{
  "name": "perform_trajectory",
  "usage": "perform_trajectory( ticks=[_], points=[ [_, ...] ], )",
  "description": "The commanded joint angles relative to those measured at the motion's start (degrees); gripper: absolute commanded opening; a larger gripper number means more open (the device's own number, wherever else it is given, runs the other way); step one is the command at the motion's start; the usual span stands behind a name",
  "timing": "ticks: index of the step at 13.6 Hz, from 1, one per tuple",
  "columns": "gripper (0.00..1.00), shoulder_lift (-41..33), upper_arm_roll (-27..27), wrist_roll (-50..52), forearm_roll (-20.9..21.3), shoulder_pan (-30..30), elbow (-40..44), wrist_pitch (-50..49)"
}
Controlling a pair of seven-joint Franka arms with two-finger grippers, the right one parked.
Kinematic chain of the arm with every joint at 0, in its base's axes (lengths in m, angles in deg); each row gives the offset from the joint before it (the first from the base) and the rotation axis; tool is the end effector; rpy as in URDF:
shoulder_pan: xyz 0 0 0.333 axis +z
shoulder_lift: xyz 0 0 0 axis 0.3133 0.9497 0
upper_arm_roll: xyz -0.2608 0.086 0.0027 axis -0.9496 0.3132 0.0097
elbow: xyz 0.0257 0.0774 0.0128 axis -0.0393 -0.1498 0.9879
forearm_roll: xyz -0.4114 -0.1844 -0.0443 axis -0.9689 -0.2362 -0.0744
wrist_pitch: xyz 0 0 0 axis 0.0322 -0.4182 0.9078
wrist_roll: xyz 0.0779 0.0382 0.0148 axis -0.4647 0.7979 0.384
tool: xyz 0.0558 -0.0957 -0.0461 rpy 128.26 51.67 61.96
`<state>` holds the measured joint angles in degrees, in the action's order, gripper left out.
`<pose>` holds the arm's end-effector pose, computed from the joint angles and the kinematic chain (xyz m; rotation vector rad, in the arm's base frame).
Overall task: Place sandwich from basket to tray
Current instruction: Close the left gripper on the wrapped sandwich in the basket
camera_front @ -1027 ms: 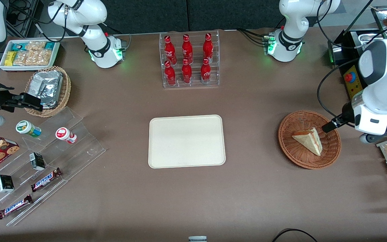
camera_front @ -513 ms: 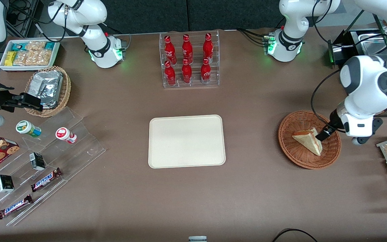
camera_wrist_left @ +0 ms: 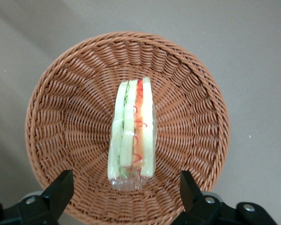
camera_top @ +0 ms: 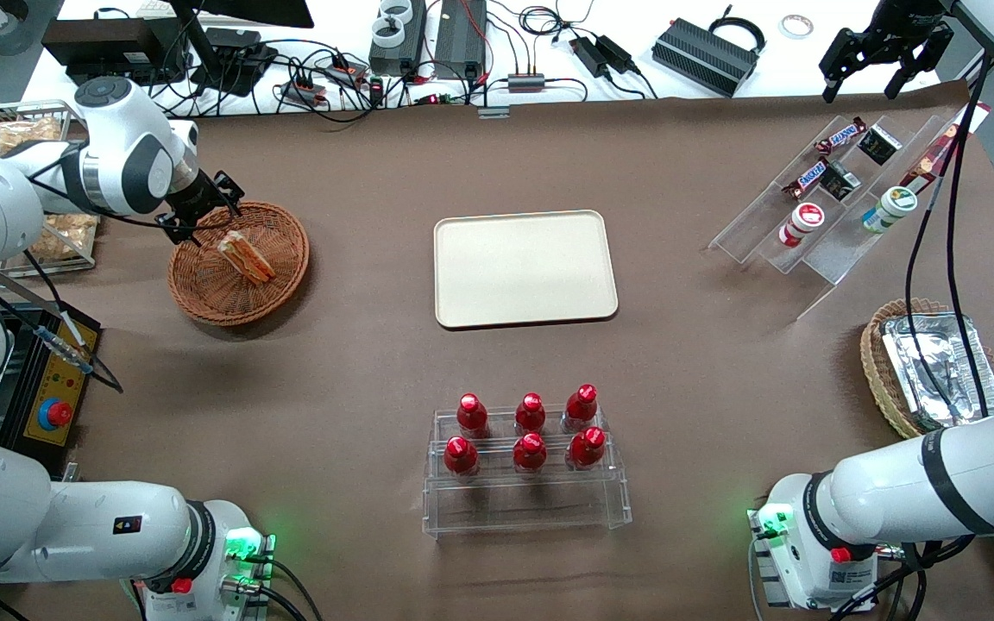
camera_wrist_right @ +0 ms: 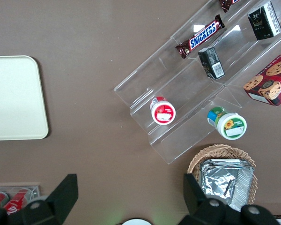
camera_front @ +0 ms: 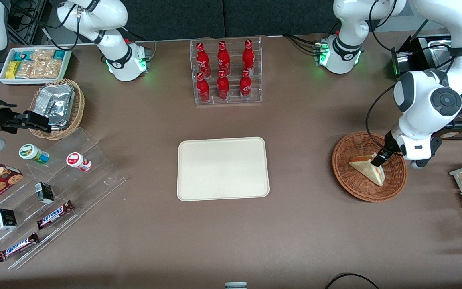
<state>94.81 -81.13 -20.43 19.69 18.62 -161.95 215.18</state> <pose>0.5766 0.0041 0.2277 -2.8789 -1.2329 -0.1143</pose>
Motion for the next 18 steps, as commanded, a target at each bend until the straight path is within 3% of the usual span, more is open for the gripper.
perform_trajectory(
  ticks=[1, 4, 15, 16, 18],
  points=[
    [1.00, -0.7, -0.2, 2.0, 1.1, 1.2, -3.3, 4.6],
    [1.00, 1.7, -0.3, 7.1, 1.1, 1.0, -3.2, 8.3],
    [0.98, 6.1, -0.6, 8.6, 1.1, -0.1, -4.5, 12.2],
    [0.87, 6.0, -0.6, 8.7, 1.1, -0.1, -4.5, 12.2],
    [0.37, 5.9, -0.6, 8.8, 1.1, -0.1, -4.3, 12.2]
  ],
)
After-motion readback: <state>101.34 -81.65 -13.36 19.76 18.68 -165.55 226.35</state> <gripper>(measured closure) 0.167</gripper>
